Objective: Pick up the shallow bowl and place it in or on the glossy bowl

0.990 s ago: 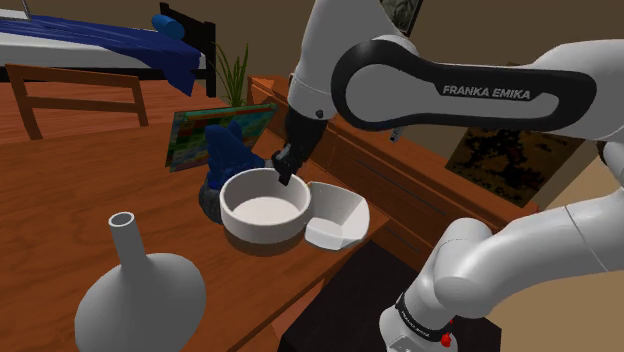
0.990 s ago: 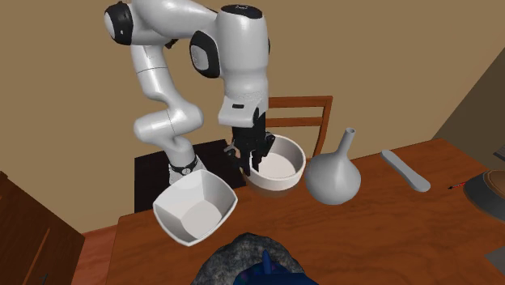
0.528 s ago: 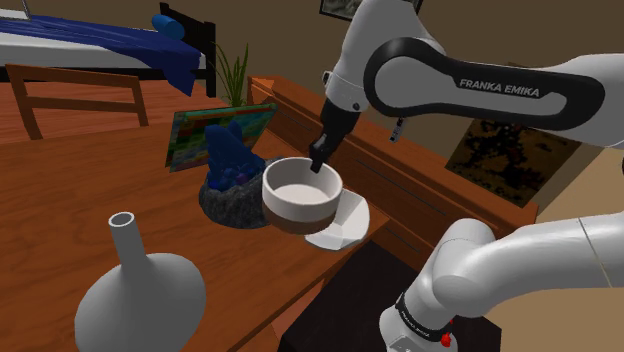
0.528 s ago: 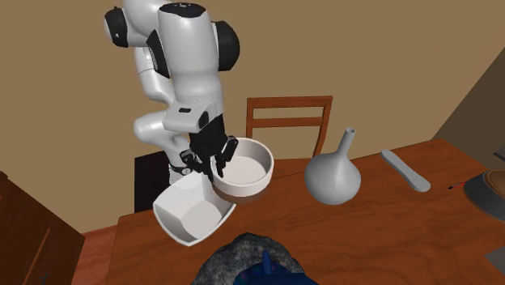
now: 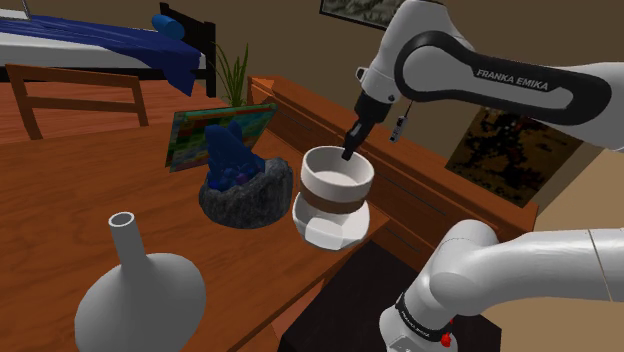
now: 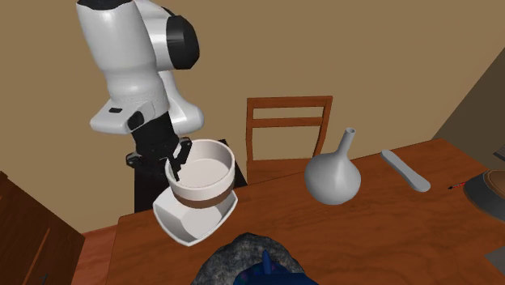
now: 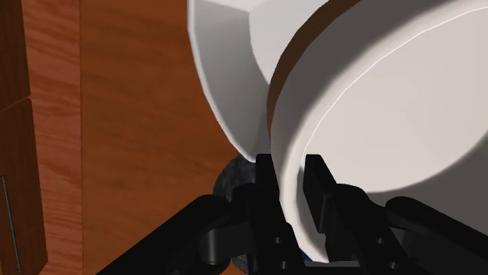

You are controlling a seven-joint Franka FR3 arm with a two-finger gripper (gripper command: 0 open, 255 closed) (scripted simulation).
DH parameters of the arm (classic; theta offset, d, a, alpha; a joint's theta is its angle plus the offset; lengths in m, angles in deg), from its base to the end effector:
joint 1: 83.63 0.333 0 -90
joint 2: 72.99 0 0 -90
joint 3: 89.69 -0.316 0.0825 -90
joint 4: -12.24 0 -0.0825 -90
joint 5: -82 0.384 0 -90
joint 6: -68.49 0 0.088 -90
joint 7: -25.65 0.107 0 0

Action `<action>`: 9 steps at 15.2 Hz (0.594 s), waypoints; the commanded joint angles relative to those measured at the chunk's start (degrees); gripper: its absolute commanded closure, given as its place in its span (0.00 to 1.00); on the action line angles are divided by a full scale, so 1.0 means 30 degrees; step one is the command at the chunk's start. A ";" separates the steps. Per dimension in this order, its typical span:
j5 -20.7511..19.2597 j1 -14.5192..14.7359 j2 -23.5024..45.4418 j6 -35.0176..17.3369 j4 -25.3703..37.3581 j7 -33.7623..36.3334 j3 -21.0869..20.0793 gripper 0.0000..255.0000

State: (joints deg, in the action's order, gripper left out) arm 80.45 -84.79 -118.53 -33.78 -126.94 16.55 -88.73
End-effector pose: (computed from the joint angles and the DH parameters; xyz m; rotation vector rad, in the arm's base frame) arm 0.3235 -0.0156 0.5785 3.0974 0.2011 0.2308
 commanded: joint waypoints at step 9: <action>-0.1191 -0.0172 -0.0588 -0.1423 -0.1941 -0.1251 0.1837 1.00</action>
State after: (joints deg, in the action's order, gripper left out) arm 76.96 -84.76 -119.21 -37.22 -131.86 12.58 -83.38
